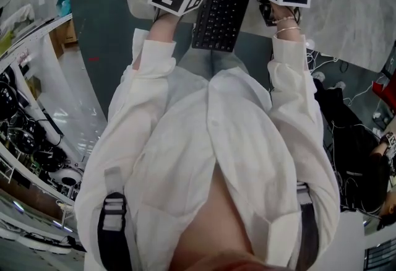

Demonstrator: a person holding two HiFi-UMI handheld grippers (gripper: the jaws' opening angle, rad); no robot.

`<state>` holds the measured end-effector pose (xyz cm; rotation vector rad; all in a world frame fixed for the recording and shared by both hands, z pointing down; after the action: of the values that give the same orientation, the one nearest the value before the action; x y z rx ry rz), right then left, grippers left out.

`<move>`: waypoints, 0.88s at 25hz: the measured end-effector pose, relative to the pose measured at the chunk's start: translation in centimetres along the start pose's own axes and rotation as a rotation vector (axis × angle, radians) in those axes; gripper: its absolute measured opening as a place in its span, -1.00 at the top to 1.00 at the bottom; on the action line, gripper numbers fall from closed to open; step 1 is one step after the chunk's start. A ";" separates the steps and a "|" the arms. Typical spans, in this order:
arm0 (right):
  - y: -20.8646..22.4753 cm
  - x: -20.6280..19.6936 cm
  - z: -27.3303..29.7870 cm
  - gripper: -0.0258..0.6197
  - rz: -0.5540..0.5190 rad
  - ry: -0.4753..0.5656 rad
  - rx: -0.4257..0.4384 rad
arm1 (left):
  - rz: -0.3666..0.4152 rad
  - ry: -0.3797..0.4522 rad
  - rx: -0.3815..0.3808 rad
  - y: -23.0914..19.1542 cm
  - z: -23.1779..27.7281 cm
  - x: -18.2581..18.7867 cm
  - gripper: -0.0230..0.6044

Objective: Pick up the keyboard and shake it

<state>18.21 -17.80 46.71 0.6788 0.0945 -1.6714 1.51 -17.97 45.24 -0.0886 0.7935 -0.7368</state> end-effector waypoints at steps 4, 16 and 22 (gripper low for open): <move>0.2 0.1 0.1 -0.01 0.006 0.009 0.002 | 0.013 -0.010 0.020 0.0 0.0 0.3 0.33; -0.2 0.8 -1.9 -0.01 -0.029 0.096 0.019 | 0.064 0.045 0.065 0.6 -1.2 1.6 0.40; -1.9 0.8 -4.7 0.00 -0.069 0.164 0.030 | 0.089 0.083 0.073 2.3 -3.3 2.2 0.53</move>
<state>18.15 -16.09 41.85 0.8438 0.2120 -1.6836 1.58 -17.00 40.79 0.0427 0.8431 -0.6876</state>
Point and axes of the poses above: the fingertips, and each gripper's own axes: z forward along the fingers, y to its right, x out of its top, the point moved 8 cm from there along -z, backward along the fingers, and after that the axes turned 1 degree about -z, right-handed, at the moved point
